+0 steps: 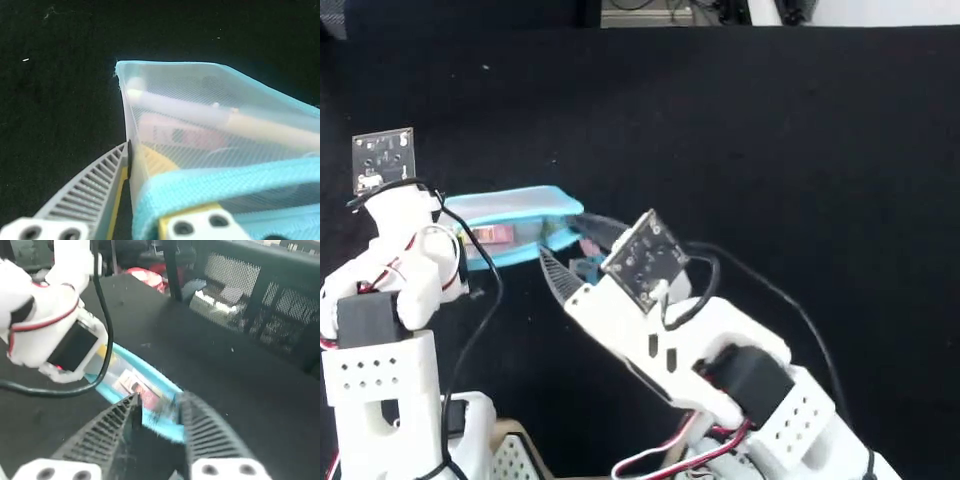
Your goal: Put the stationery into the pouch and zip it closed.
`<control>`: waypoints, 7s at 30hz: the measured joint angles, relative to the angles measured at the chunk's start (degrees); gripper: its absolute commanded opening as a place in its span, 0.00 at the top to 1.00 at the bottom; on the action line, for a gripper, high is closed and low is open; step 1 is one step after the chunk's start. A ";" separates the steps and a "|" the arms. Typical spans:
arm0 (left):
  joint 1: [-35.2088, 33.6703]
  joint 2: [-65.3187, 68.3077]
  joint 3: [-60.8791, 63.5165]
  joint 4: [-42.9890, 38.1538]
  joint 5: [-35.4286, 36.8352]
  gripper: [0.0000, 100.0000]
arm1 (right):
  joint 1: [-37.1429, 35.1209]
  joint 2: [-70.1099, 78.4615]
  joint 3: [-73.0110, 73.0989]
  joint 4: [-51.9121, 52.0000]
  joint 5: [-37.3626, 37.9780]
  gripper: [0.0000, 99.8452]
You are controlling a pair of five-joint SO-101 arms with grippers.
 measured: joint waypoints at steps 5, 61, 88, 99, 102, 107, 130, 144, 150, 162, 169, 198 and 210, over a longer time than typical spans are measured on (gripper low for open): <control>0.00 0.00 0.00 0.00 0.00 0.97 | 2.37 0.09 1.85 -2.29 0.00 0.79; 0.00 0.00 0.44 0.00 0.00 0.97 | 11.25 25.67 13.98 -19.87 6.77 0.92; -0.09 -0.18 5.36 -7.56 -0.09 0.97 | 8.35 -0.62 21.01 -8.44 6.77 0.85; -0.09 -0.70 6.33 -7.56 -0.09 0.97 | 7.56 -1.58 21.01 -9.32 6.77 0.83; -0.09 -0.70 6.33 -7.56 -0.09 0.97 | 7.56 -1.58 21.01 -9.67 6.77 0.83; -0.09 -0.70 6.33 -7.56 -0.09 0.97 | 7.56 -1.58 21.63 -9.67 7.38 0.83; -0.09 -0.70 6.33 -6.68 -0.09 0.97 | 7.74 -1.58 24.00 -13.45 33.67 0.88; -0.09 -0.70 6.33 -6.59 -0.09 0.97 | 11.96 14.42 14.86 -12.92 30.86 0.87; -0.09 -0.70 6.33 -6.59 -0.09 0.97 | 11.78 14.86 14.42 -10.64 30.42 0.88; -0.09 -0.70 6.33 -6.59 -0.09 0.97 | 10.90 14.86 14.07 -10.37 29.98 0.91; -0.09 -0.70 6.33 -6.59 -0.09 0.97 | 10.90 14.86 12.57 -10.37 22.51 0.87; -0.09 -0.53 6.33 -6.59 -0.09 0.97 | 12.48 14.86 5.27 -4.92 24.44 0.99; -0.09 -0.26 6.33 -6.24 0.00 0.87 | 12.57 14.86 -1.93 -0.18 24.44 0.99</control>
